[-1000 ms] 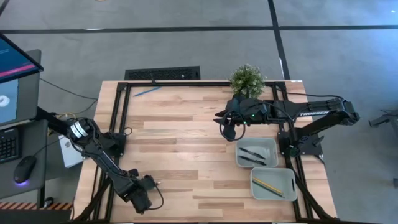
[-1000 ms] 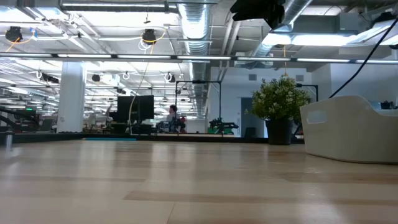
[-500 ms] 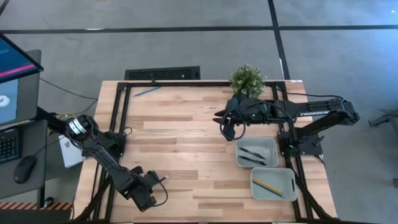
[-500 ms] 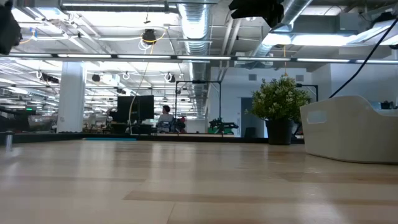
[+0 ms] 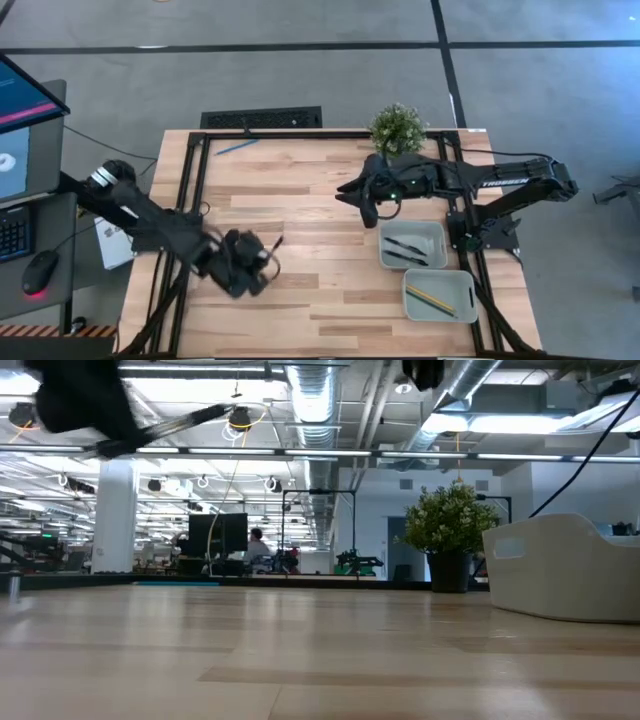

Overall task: Sort pens & pencils
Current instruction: Put the black pen into the top gray bin

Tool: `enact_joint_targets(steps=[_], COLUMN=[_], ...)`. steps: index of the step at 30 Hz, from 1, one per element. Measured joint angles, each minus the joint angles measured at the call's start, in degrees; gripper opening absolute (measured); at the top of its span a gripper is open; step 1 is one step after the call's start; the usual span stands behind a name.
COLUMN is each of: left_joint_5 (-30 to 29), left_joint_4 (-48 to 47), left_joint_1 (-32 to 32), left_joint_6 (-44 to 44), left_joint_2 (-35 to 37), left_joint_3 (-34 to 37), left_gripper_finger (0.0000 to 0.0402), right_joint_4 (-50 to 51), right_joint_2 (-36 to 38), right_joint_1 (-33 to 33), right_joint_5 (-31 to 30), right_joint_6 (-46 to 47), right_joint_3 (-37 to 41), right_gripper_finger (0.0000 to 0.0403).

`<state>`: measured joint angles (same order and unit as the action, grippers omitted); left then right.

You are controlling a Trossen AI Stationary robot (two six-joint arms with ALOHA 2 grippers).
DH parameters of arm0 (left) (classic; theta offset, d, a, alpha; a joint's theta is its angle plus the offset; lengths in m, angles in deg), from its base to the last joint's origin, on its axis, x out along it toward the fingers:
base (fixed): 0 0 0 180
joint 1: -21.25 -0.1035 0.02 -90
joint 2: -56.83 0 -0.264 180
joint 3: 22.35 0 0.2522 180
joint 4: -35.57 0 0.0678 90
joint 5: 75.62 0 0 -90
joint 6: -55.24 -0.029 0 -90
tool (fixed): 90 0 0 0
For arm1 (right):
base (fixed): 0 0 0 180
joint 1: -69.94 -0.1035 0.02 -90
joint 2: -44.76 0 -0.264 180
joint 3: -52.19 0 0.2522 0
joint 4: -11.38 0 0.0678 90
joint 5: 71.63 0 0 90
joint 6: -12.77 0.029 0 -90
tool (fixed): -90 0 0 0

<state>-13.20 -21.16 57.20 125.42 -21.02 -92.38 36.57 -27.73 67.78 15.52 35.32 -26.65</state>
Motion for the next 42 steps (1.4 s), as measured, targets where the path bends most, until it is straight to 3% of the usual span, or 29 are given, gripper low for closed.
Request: enact_joint_targets(steps=[4, 9, 15, 19, 26, 35, 42], left_joint_5=[-1.8, -1.0, 8.3, 12.6, 16.0, 21.5, 21.3], left_joint_4=[5.5, 18.9, 32.8, 36.6, 38.9, 47.5, 51.1], left_joint_1=[-6.4, -13.6, -20.8, -24.7, -29.0, -31.2, -31.3], left_joint_6=[-8.5, -20.6, -31.2, -32.7, -32.7, -34.4, -36.2], left_joint_2=[4.4, 8.2, 9.4, 9.4, 9.3, 9.3, 9.3], left_joint_3=[0.0, -0.1, -0.1, -0.1, -0.1, -0.1, -0.1], left_gripper_finger=[0.0055, 0.0055, 0.0055, 0.0055, 0.0055, 0.0055, 0.0055], right_joint_4=[-6.5, -12.0, -13.9, -15.5, -18.0, -17.9, -22.7], right_joint_2=[0.0, 0.0, 0.0, 0.0, 0.0, 0.0, -2.5], right_joint_1=[0.0, 1.0, 1.9, 1.9, 1.4, 1.9, 1.8], right_joint_5=[0.1, 0.3, 0.2, 0.0, -0.2, -3.8, -4.5], right_joint_6=[2.5, 8.4, 11.0, 9.9, 5.8, 4.4, 4.4], right_joint_3=[0.0, 0.0, 0.0, 0.0, 0.0, 0.0, 0.0], right_gripper_finger=[0.0144, 0.0177, 0.024, 0.0264, 0.0266, 0.0265, 0.0265])
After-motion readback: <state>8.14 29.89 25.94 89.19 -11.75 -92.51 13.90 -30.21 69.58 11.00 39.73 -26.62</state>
